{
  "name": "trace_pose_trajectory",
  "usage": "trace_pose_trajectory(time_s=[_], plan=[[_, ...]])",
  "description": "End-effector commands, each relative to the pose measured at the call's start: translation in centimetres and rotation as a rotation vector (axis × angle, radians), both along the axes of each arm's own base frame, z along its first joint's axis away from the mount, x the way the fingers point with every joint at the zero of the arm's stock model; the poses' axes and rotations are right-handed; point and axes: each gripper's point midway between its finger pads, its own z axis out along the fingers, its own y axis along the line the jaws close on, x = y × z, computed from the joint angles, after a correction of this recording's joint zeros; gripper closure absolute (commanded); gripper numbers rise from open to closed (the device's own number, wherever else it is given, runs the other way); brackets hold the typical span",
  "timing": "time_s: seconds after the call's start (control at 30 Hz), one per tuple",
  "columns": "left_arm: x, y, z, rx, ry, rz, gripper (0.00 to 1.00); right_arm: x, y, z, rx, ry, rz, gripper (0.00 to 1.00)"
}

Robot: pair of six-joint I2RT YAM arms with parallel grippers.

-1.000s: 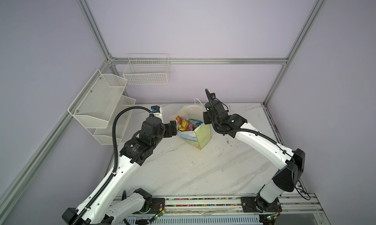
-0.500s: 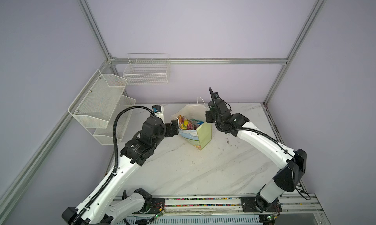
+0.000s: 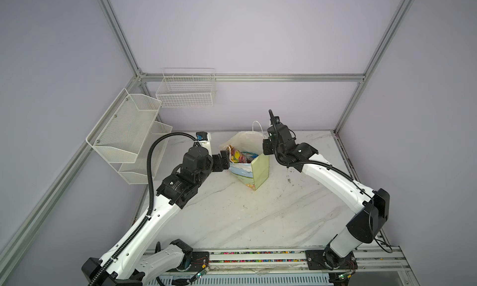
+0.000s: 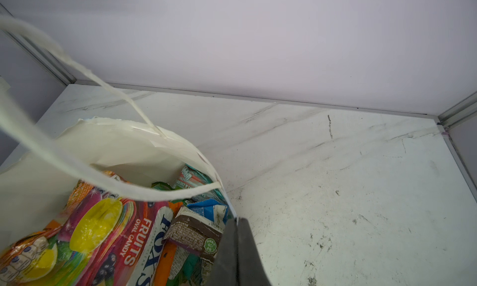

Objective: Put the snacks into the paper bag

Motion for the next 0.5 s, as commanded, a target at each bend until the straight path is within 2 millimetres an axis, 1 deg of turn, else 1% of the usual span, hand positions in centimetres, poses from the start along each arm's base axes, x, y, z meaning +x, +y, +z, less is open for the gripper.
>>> trace_pose_trajectory(time_s=[0.0,0.07,0.13,0.23,0.4,0.47], plan=[[0.3,-0.8,3.3,-0.051,-0.093,-0.034,0.08,0.5,-0.7,3.0,0.037,-0.082,-0.026,0.75],[0.3,-0.9,3.8,-0.049,-0.107,-0.041,0.08,0.6,-0.8,3.4,0.037,-0.088,-0.027,0.66],[0.2,-0.8,4.2,-0.038,-0.119,-0.043,0.07,0.6,-0.8,3.8,0.038,-0.095,-0.021,0.43],[-0.1,-0.3,4.5,-0.021,-0.129,-0.029,0.06,0.5,-0.7,4.5,0.046,-0.102,-0.003,0.31],[-0.6,1.0,4.3,0.013,-0.133,0.013,0.05,0.0,-0.3,5.8,0.076,-0.12,0.039,0.16],[-0.7,1.5,4.2,0.027,-0.138,0.032,0.05,-0.5,-0.4,6.7,0.091,-0.134,0.049,0.07]])
